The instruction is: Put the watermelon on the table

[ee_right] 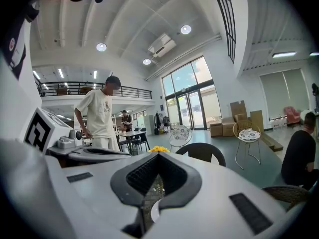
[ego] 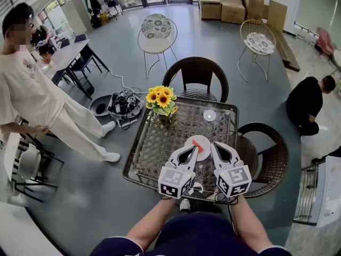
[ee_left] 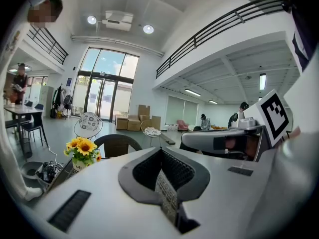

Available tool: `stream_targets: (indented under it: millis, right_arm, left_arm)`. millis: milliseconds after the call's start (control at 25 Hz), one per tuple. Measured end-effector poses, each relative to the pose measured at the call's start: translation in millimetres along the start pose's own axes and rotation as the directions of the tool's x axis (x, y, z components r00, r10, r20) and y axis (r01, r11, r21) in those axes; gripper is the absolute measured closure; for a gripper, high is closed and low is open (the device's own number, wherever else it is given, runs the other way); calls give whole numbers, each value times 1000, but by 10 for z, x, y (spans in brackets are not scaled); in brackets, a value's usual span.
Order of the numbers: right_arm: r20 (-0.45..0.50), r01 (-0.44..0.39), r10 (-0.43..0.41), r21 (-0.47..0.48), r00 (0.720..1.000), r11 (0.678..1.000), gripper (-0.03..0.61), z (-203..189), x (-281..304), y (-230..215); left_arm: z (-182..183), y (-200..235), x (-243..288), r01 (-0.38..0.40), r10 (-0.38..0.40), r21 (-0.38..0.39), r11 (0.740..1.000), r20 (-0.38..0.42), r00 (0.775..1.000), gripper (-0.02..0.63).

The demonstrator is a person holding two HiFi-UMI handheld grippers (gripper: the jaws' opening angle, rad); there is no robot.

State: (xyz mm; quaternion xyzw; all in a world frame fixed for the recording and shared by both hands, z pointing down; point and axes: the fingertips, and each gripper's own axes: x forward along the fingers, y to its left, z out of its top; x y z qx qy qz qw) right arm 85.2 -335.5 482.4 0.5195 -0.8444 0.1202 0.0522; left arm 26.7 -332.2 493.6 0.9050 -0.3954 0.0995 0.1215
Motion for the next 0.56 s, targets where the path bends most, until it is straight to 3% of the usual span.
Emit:
stream_targets:
  millis: [560]
  right_arm:
    - [29,-18,18,-15,999,1000,575,95,-93,55]
  left_arm:
    - [127,-87,-46,9,-9,-6,1000,34,999,607]
